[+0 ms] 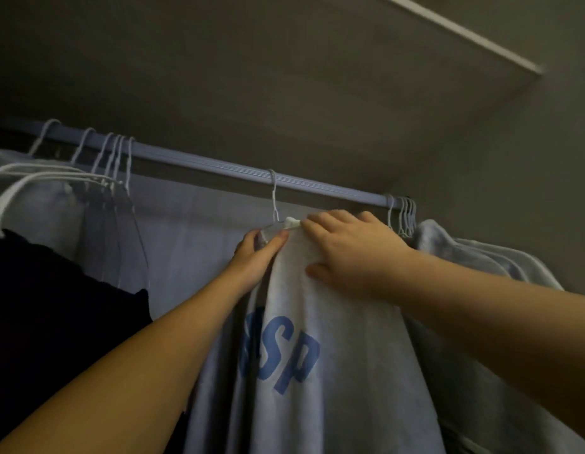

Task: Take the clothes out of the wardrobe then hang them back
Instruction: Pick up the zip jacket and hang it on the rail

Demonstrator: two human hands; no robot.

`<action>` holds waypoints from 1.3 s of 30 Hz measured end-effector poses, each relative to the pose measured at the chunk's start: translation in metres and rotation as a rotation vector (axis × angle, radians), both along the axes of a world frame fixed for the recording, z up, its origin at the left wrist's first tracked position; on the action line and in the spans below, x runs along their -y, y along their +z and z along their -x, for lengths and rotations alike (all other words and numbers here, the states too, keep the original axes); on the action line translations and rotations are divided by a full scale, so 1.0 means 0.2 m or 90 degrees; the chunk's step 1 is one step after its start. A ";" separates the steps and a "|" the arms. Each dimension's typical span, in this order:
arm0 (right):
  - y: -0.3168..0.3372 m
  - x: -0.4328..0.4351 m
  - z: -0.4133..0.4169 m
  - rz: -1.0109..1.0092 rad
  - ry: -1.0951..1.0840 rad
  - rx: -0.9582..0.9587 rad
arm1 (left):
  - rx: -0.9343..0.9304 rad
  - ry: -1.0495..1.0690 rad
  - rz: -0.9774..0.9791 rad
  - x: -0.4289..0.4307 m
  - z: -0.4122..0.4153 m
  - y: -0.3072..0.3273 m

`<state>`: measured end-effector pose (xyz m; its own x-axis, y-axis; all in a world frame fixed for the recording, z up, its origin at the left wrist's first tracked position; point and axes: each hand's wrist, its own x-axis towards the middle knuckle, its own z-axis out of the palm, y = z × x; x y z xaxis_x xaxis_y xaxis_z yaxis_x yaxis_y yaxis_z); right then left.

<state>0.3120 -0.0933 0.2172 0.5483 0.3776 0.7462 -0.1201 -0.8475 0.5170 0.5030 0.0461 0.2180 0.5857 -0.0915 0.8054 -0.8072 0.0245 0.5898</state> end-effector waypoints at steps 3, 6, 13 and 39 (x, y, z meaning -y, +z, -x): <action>-0.01 0.05 0.01 -0.011 -0.062 -0.048 | -0.009 -0.016 -0.005 0.08 0.00 -0.01; 0.00 0.12 0.04 -0.032 -0.103 -0.073 | -0.031 -0.044 -0.020 0.21 0.00 0.00; -0.01 0.37 0.09 -0.044 -0.219 -0.075 | -0.047 -0.048 -0.083 0.59 0.03 -0.01; -0.09 0.78 0.08 -0.098 -0.251 -0.040 | -0.005 0.073 -0.264 0.92 0.08 -0.04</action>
